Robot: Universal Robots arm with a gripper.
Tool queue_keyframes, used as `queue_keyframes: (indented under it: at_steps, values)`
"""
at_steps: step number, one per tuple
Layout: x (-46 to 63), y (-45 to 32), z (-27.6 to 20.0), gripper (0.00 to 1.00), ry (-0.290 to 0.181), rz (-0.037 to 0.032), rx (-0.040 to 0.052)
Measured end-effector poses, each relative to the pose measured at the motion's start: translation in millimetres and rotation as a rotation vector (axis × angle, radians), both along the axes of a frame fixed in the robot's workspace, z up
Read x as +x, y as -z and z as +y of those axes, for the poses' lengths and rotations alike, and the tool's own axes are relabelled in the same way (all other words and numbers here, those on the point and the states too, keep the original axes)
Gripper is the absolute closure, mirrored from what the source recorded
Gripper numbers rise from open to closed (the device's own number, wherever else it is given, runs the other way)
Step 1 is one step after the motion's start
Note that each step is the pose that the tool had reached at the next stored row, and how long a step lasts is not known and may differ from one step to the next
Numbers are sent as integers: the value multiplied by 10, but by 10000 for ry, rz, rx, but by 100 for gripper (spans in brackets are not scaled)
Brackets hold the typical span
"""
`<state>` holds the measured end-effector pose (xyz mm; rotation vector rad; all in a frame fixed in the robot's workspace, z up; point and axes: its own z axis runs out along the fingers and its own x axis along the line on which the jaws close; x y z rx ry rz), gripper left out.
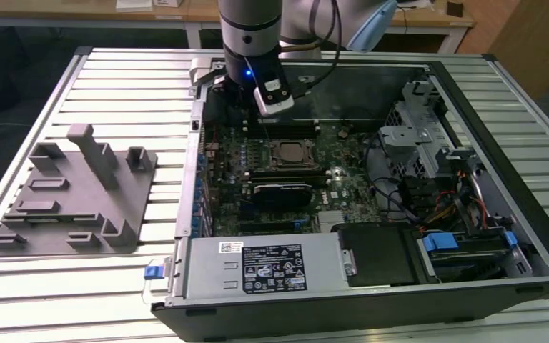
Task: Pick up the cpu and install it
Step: 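Install the first cpu locking lever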
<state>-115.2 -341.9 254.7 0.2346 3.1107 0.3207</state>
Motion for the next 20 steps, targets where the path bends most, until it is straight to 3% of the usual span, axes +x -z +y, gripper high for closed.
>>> queue_keyframes:
  at_steps: [4, 13, 20]
  values:
    - [1, 2, 0, 89, 0, 3, 123]
    - [69, 36, 0, 89, 0, 33, 144]
    - [186, 50, 0, 89, 6, 43, 143]
